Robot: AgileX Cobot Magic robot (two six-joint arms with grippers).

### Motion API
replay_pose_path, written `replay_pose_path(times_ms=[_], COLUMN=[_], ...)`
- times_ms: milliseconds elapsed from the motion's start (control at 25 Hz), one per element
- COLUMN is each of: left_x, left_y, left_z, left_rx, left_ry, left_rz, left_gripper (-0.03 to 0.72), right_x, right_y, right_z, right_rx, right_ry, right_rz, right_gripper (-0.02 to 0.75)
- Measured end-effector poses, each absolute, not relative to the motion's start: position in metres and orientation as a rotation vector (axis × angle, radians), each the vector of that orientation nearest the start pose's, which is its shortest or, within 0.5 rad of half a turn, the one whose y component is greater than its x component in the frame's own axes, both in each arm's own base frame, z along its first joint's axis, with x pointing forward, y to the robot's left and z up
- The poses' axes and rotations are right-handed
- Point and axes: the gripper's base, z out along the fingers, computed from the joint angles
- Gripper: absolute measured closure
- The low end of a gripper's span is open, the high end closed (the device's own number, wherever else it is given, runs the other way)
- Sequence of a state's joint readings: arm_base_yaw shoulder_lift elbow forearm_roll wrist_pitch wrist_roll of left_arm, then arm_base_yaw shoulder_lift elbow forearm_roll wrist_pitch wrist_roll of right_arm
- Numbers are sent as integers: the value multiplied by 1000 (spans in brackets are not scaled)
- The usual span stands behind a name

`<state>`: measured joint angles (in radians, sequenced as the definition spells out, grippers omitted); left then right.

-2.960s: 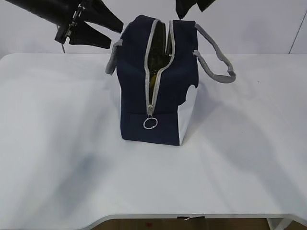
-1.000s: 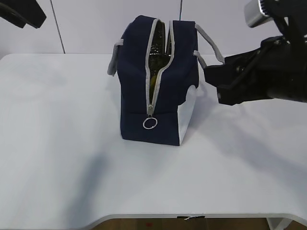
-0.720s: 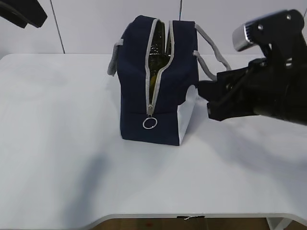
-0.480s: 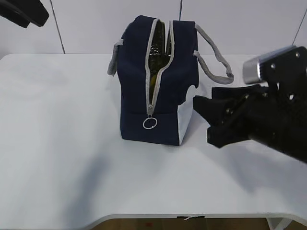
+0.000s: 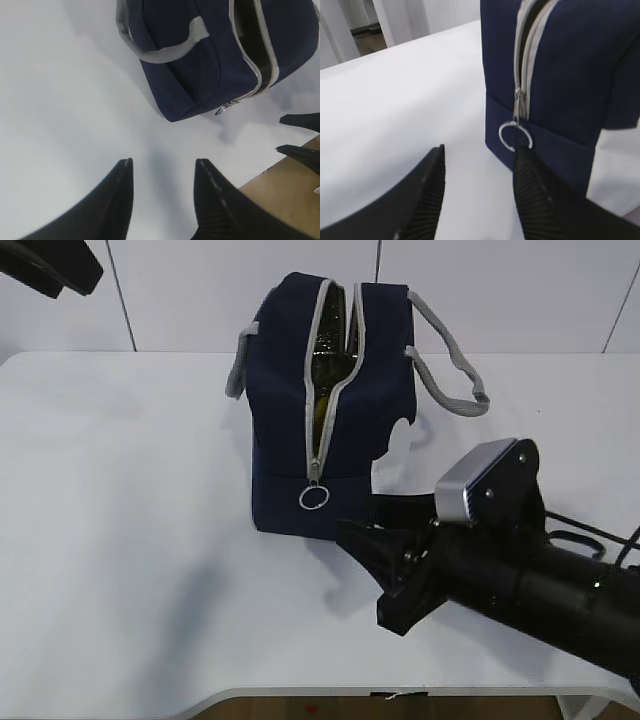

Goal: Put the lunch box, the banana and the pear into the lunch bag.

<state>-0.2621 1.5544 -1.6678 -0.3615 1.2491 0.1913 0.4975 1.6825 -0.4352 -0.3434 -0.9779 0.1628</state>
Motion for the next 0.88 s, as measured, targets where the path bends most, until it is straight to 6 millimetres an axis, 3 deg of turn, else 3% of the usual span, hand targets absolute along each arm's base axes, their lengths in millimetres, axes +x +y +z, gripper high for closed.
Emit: replay_pose_path(times_ms=[320, 880], left_x=[301, 301], left_y=[-113, -113], left_z=[404, 404], left_rx=[553, 553], left_ry=[2531, 2531], left_rz=[-519, -519], left_gripper=[379, 380], right_x=[246, 275], right_y=[163, 177], right_z=[125, 111], right_rx=[-671, -651], right_ry=[1752, 1749], right_rz=[600, 596], right_gripper=[373, 373])
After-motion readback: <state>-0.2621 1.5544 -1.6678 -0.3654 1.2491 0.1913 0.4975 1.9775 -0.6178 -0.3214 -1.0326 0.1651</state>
